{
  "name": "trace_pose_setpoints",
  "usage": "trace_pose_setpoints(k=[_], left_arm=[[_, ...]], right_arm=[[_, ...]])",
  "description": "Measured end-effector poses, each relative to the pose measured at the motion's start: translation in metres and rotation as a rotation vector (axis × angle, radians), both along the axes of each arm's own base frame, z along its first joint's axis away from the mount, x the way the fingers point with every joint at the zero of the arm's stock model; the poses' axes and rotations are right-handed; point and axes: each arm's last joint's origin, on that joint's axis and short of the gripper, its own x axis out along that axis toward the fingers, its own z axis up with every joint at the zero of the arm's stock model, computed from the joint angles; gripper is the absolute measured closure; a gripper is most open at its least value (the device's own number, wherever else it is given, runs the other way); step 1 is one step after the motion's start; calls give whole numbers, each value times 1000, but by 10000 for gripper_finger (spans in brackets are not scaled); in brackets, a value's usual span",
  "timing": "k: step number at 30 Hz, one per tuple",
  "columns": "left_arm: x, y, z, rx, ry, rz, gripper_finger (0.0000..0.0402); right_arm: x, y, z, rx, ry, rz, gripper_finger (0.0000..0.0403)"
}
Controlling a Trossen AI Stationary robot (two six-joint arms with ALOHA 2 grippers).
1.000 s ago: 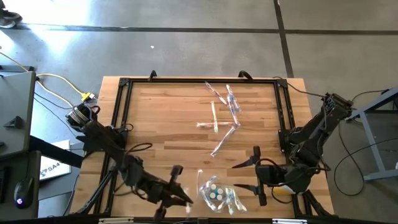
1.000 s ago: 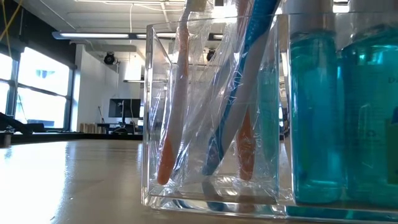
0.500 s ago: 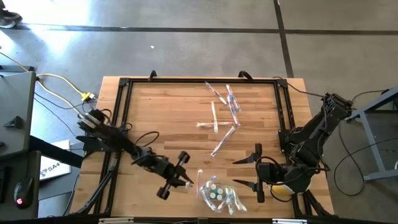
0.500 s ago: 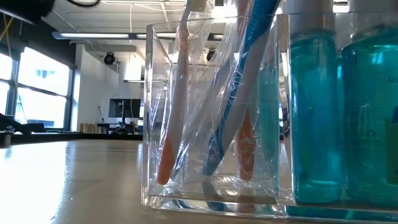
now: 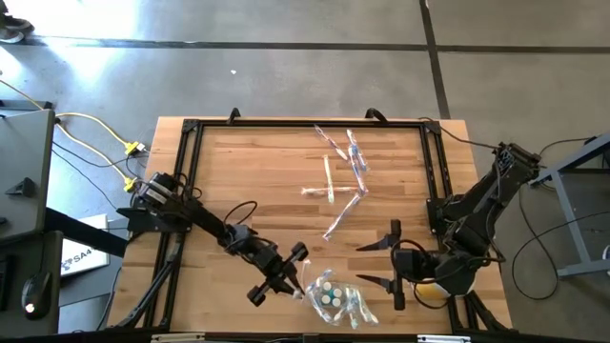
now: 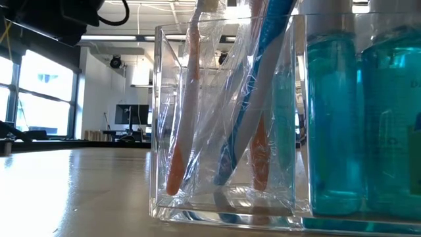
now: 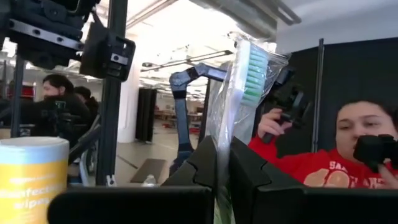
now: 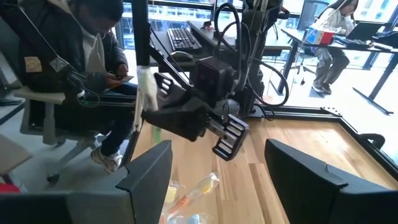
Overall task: Pick & Place toothbrushing station
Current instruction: Put the green toothbrush into the transparent organizer
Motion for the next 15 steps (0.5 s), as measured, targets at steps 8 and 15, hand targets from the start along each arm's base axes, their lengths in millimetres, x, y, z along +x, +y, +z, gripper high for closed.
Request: trace_pose_setpoints(k=[8,15], left_arm=[[4,7,-1,1,14,-11,391],[23,4,-14,-6,64,-88,391]], right_arm=[[0,0,0,-3,3,0,154],[0,0,0,-8,3,0,154]])
